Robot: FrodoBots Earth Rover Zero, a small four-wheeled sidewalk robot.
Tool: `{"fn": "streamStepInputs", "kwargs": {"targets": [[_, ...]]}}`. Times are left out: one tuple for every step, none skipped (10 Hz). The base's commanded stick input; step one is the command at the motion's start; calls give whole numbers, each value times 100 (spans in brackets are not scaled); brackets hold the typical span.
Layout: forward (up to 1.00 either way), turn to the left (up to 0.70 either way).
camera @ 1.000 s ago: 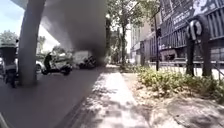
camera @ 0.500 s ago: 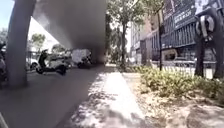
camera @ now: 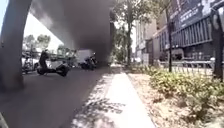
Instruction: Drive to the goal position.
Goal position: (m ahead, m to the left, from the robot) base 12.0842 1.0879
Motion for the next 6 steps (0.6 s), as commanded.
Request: {"fn": "streamStepInputs", "kwargs": {"targets": [[70, 0], [70, 0], [70, 0], [70, 0], [70, 0], [70, 0]]}}
